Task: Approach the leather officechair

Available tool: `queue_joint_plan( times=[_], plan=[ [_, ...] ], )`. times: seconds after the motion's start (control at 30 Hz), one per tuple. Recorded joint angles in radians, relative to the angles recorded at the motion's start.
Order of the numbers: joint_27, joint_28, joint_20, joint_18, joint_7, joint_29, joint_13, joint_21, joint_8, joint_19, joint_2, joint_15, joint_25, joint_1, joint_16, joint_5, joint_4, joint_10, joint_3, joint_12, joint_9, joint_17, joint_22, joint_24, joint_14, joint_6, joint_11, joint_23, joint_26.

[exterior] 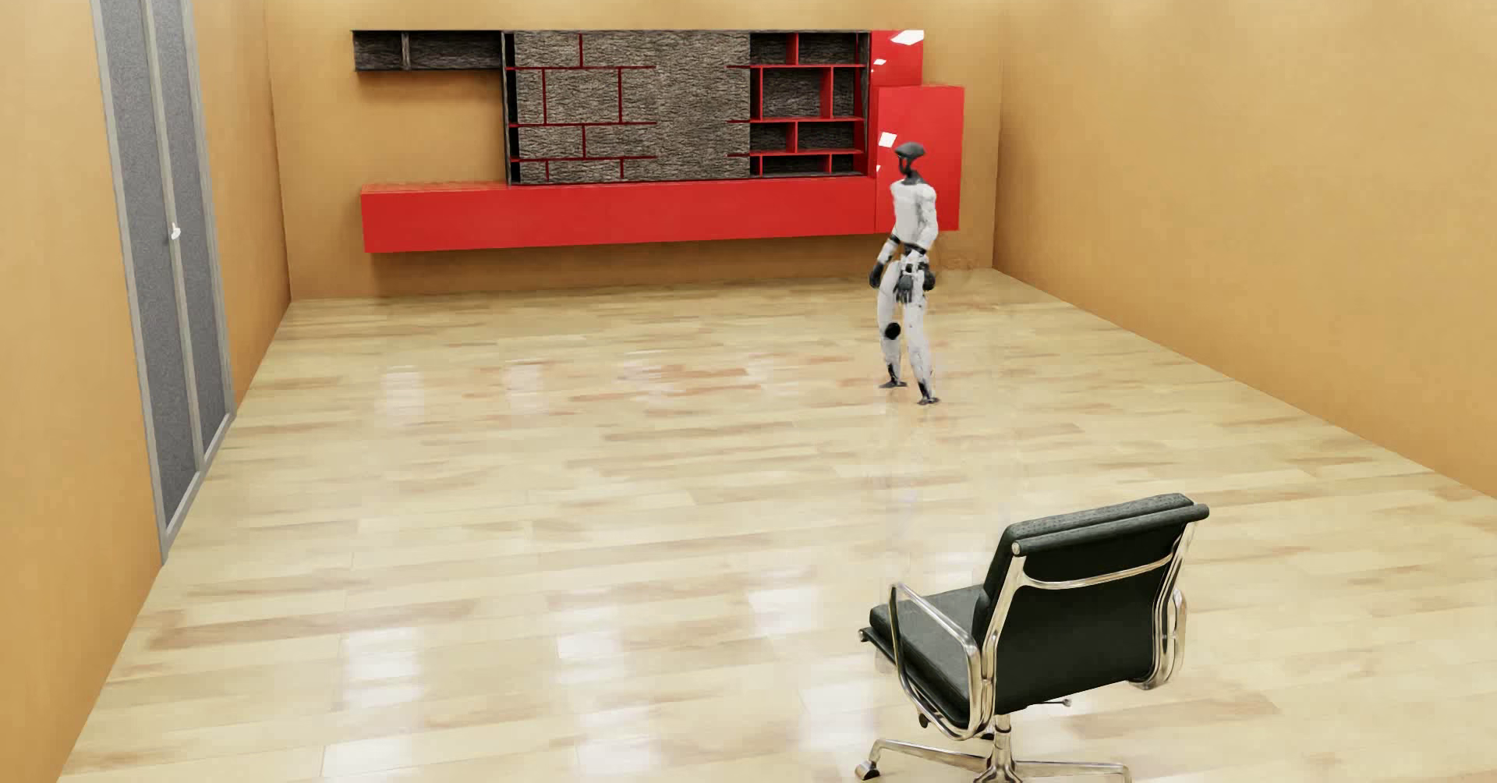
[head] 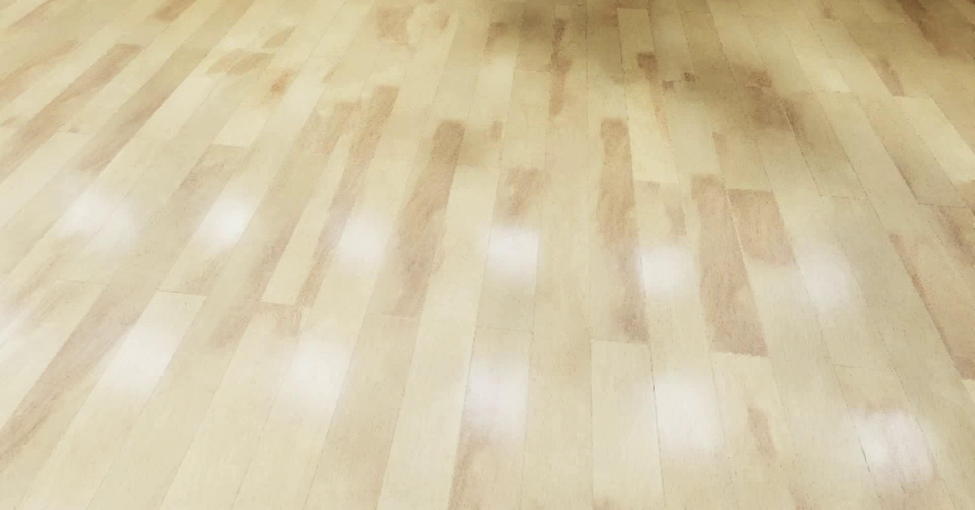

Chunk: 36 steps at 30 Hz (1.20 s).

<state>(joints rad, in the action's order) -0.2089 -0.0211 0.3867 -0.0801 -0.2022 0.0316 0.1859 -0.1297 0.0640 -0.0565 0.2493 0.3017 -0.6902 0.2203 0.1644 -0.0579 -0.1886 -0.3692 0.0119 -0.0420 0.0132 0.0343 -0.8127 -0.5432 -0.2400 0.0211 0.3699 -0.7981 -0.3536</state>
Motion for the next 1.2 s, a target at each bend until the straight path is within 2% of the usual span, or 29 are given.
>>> queue_joint_plan(
  times=[0.03,0.13,0.2,0.27,0.37,0.47,0.5,0.57,0.63,0.7,0.77,0.83,0.87,0.9,0.93,0.97,1.0,1.03,1.07,1.1,1.13,1.17,1.2],
  plan=[
    [0.008,-0.017,-0.012,-0.001,0.008,0.006,-0.003,-0.006,0.006,0.001,-0.002,0.004,0.005,0.002,0.0,-0.002,0.002,-0.005,0.003,0.013,0.0,0.002,0.019,0.022,-0.003,-0.001,0.003,0.014,0.016],
    [0.02,-0.065,-0.003,0.003,0.021,0.021,-0.017,-0.012,0.016,-0.004,-0.002,0.027,0.012,0.006,0.016,-0.006,0.004,-0.018,0.008,0.037,-0.001,0.006,0.077,0.016,-0.024,-0.005,0.016,0.048,0.04],
    [0.03,-0.069,-0.005,0.0,0.03,0.022,-0.024,-0.008,0.027,-0.01,0.004,0.06,0.014,0.02,0.024,-0.009,0.0,-0.054,0.012,0.039,-0.004,0.008,0.101,0.022,-0.057,-0.007,0.036,0.07,0.047],
    [0.041,-0.058,0.001,-0.014,0.04,0.025,-0.02,-0.005,0.043,0.007,-0.001,0.1,0.019,0.025,0.032,-0.01,-0.006,-0.079,0.017,0.038,-0.006,0.005,0.09,0.027,-0.092,-0.008,0.051,0.094,0.041],
    [0.033,-0.021,0.019,-0.023,0.058,0.021,-0.019,-0.006,0.073,0.011,-0.028,0.137,0.044,0.022,0.046,-0.017,-0.005,-0.095,0.024,0.023,-0.003,-0.012,0.039,0.022,-0.119,-0.011,0.042,0.12,0.008],
    [0.047,0.014,0.03,-0.013,0.11,0.024,0.014,-0.001,0.146,-0.03,-0.044,0.145,0.054,0.127,0.063,-0.04,-0.005,-0.257,0.025,0.022,-0.003,-0.012,-0.02,0.024,-0.139,-0.003,0.047,0.157,-0.017],
    [0.047,0.014,0.028,-0.032,0.105,0.034,0.022,0.008,0.177,-0.029,-0.052,0.139,0.043,0.18,0.068,-0.049,-0.014,-0.344,0.024,0.016,-0.006,-0.009,-0.023,0.026,-0.124,0.002,0.049,0.167,-0.016],
    [0.035,-0.005,0.009,-0.054,0.054,0.049,0.021,0.05,0.243,-0.06,-0.076,0.143,0.016,0.29,0.077,-0.074,-0.051,-0.51,0.017,-0.011,-0.013,0.001,-0.008,0.036,-0.09,0.013,0.043,0.168,-0.007],
    [0.046,-0.017,-0.02,-0.01,-0.046,0.017,-0.002,0.123,0.308,-0.098,-0.116,0.144,-0.03,0.389,0.085,-0.099,-0.115,-0.598,0.005,-0.059,-0.015,0.031,0.03,0.042,-0.076,0.017,0.011,0.137,0.007],
    [0.066,-0.032,-0.057,0.025,-0.11,-0.045,-0.041,0.18,0.374,-0.14,-0.165,0.143,-0.045,0.493,0.089,-0.117,-0.188,-0.604,-0.011,-0.098,-0.013,0.047,0.08,0.029,-0.08,0.013,-0.03,0.134,0.018],
    [0.092,-0.046,-0.118,0.102,-0.154,-0.067,-0.067,0.183,0.431,-0.187,-0.215,0.156,-0.027,0.601,0.107,-0.131,-0.267,-0.559,-0.027,-0.145,-0.014,0.053,0.156,0.003,-0.077,0.009,-0.057,0.171,0.042],
    [0.101,-0.06,-0.188,0.174,-0.187,-0.03,-0.075,0.141,0.462,-0.191,-0.256,0.144,0.034,0.685,0.123,-0.126,-0.31,-0.485,-0.042,-0.18,-0.018,0.049,0.251,-0.043,-0.096,0.008,-0.056,0.217,0.061],
    [0.102,-0.064,-0.217,0.169,-0.172,-0.002,-0.06,0.1,0.467,-0.191,-0.282,0.105,0.071,0.71,0.13,-0.13,-0.285,-0.467,-0.051,-0.198,-0.019,0.054,0.306,-0.073,-0.074,0.009,-0.048,0.242,0.078],
    [0.103,-0.066,-0.229,0.213,-0.141,0.032,-0.026,0.048,0.476,-0.192,-0.303,0.026,0.101,0.703,0.121,-0.157,-0.226,-0.485,-0.058,-0.196,-0.018,0.064,0.352,-0.11,-0.044,0.009,-0.016,0.268,0.09],
    [0.094,-0.068,-0.23,0.218,-0.141,0.071,0.027,-0.001,0.474,-0.201,-0.306,-0.104,0.122,0.677,0.099,-0.22,-0.17,-0.501,-0.059,-0.166,-0.017,0.074,0.372,-0.147,-0.069,0.007,0.068,0.302,0.102],
    [0.083,-0.068,-0.225,0.225,-0.142,0.107,0.085,-0.047,0.452,-0.155,-0.276,-0.289,0.135,0.635,0.075,-0.308,-0.1,-0.5,-0.053,-0.136,-0.017,0.083,0.391,-0.178,-0.112,-0.001,0.205,0.32,0.119],
    [0.066,-0.066,-0.218,0.227,-0.143,0.126,0.137,-0.08,0.452,0.005,-0.212,-0.382,0.137,0.585,0.056,-0.396,-0.03,-0.49,-0.041,-0.109,-0.021,0.087,0.416,-0.205,-0.156,-0.013,0.377,0.317,0.14],
    [0.041,-0.064,-0.21,0.225,-0.126,0.119,0.179,-0.095,0.245,0.086,-0.051,-0.283,0.126,0.524,0.041,-0.335,0.047,-0.466,-0.009,-0.082,-0.031,0.092,0.446,-0.225,-0.194,-0.021,0.603,0.297,0.162],
    [0.016,-0.065,-0.199,0.221,-0.102,0.088,0.209,-0.094,0.07,0.044,0.112,-0.193,0.104,0.446,0.029,-0.204,0.109,-0.417,0.016,-0.052,-0.04,0.095,0.474,-0.234,-0.219,-0.025,0.79,0.266,0.181],
    [-0.005,-0.067,-0.188,0.213,-0.074,0.048,0.229,-0.087,-0.011,-0.022,0.245,-0.124,0.078,0.353,0.023,-0.095,0.155,-0.343,0.032,-0.02,-0.044,0.09,0.492,-0.235,-0.232,-0.025,0.872,0.23,0.192],
    [-0.024,-0.063,-0.172,0.203,-0.045,0.007,0.244,-0.085,-0.031,-0.055,0.362,-0.074,0.059,0.252,0.023,-0.032,0.188,-0.263,0.045,0.013,-0.046,0.076,0.501,-0.232,-0.238,-0.022,0.865,0.192,0.194],
    [-0.039,-0.048,-0.147,0.194,-0.019,-0.033,0.256,-0.089,-0.033,-0.054,0.459,-0.042,0.049,0.153,0.032,0.007,0.211,-0.19,0.058,0.048,-0.046,0.058,0.504,-0.232,-0.246,-0.016,0.786,0.16,0.191],
    [-0.047,-0.02,-0.111,0.186,0.007,-0.074,0.27,-0.094,-0.007,-0.04,0.534,-0.023,0.042,0.054,0.048,0.01,0.229,-0.128,0.072,0.092,-0.047,0.04,0.505,-0.232,-0.258,-0.009,0.651,0.14,0.187]
  ],
)
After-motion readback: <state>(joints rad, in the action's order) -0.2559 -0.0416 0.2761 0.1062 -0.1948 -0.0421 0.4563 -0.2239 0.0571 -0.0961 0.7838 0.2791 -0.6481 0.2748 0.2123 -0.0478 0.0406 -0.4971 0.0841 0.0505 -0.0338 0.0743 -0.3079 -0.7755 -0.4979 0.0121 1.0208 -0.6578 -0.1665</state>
